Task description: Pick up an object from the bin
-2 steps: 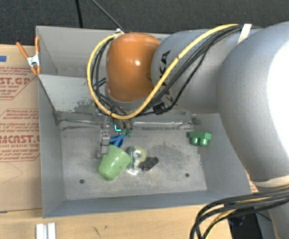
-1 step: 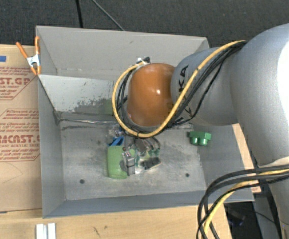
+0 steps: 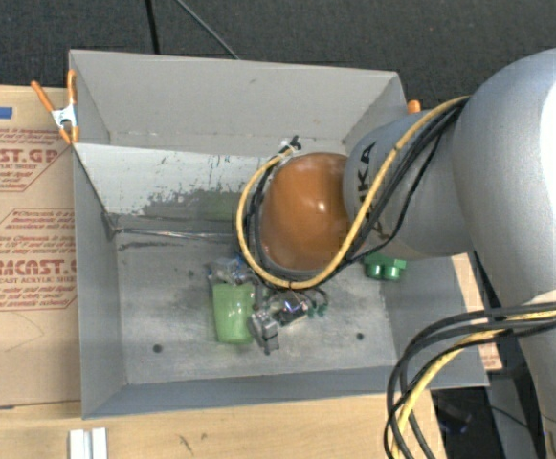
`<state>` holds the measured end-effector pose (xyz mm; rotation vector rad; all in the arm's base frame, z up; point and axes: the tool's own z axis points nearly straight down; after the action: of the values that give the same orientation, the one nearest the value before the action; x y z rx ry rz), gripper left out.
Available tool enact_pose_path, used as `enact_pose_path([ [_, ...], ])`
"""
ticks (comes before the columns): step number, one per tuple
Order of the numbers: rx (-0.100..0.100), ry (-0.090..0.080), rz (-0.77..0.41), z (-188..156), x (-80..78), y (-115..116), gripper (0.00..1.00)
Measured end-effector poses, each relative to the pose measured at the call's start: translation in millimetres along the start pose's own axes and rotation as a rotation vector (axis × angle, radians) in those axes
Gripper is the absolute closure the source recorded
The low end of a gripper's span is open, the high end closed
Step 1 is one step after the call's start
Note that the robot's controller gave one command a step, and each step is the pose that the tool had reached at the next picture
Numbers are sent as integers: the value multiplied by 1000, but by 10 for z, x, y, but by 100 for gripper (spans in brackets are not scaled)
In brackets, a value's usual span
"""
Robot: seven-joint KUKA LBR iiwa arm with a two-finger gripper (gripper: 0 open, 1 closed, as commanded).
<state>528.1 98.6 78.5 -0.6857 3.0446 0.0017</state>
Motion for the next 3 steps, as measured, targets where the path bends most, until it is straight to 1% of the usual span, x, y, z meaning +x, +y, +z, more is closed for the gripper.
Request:
enact_pose_path([
  [1,-4,17,-236,-160,133,-519,0],
  [2,-11,17,-595,91,-225,-311,0],
  [3,-14,15,-927,69,81,-44,0],
])
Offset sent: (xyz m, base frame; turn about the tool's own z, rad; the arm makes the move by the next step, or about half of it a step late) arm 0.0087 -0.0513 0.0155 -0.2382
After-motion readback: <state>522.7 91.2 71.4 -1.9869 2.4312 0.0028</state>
